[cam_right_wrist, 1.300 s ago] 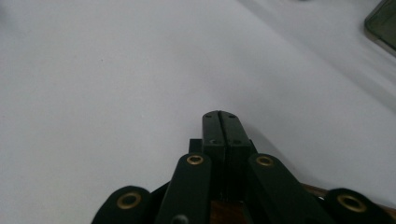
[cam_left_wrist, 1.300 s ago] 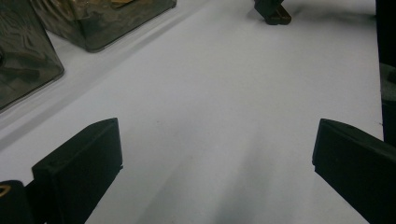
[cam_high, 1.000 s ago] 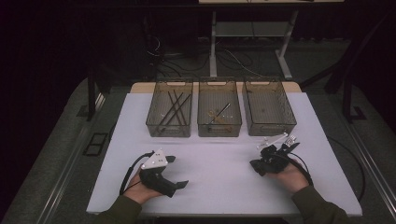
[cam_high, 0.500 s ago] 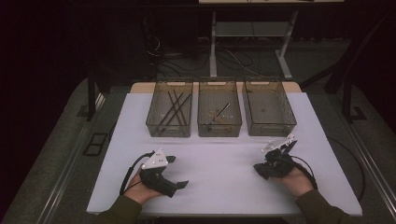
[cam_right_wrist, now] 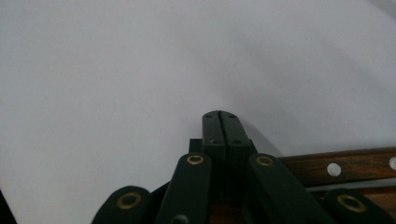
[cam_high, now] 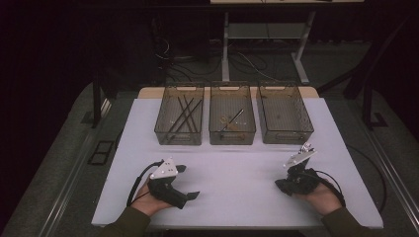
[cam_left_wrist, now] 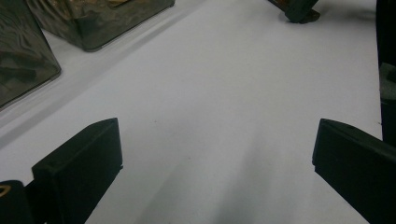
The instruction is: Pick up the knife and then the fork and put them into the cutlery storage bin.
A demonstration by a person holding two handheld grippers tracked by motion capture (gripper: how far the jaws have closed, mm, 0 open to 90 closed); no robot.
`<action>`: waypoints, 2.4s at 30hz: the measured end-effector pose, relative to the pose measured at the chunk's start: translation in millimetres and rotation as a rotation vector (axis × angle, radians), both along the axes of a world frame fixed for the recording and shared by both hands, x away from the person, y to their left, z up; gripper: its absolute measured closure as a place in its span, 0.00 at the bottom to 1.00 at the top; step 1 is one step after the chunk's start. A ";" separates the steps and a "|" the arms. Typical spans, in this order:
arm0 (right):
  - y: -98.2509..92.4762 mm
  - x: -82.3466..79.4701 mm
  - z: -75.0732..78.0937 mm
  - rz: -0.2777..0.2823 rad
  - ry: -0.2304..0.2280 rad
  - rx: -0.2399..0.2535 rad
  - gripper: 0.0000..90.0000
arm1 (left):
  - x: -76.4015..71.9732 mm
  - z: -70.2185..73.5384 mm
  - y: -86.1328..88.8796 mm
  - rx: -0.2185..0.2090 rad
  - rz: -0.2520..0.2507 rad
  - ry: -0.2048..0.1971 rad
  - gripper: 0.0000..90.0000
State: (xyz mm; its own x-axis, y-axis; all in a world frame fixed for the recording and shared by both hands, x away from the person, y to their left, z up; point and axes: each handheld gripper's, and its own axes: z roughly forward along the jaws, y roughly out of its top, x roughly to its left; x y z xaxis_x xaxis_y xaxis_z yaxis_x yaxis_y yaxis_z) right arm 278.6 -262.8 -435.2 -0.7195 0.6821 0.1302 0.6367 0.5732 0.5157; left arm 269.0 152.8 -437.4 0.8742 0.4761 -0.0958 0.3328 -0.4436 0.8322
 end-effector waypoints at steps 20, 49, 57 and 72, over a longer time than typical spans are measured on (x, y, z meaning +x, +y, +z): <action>-28.8 -27.4 3.5 0.005 -0.001 -0.067 1.00 | 0.0 0.1 0.0 -0.003 0.001 -0.001 0.00; -73.2 -28.4 13.3 -0.082 -0.019 -0.003 0.96 | 5.4 -0.2 4.8 -0.028 0.016 -0.021 0.00; -80.3 -17.0 27.5 -0.156 -0.051 0.039 0.77 | 4.4 -0.5 3.9 -0.023 0.017 -0.017 0.00; -81.6 20.1 18.4 -0.197 -0.029 -0.009 0.77 | 4.2 -0.9 3.1 -0.018 0.010 -0.016 0.00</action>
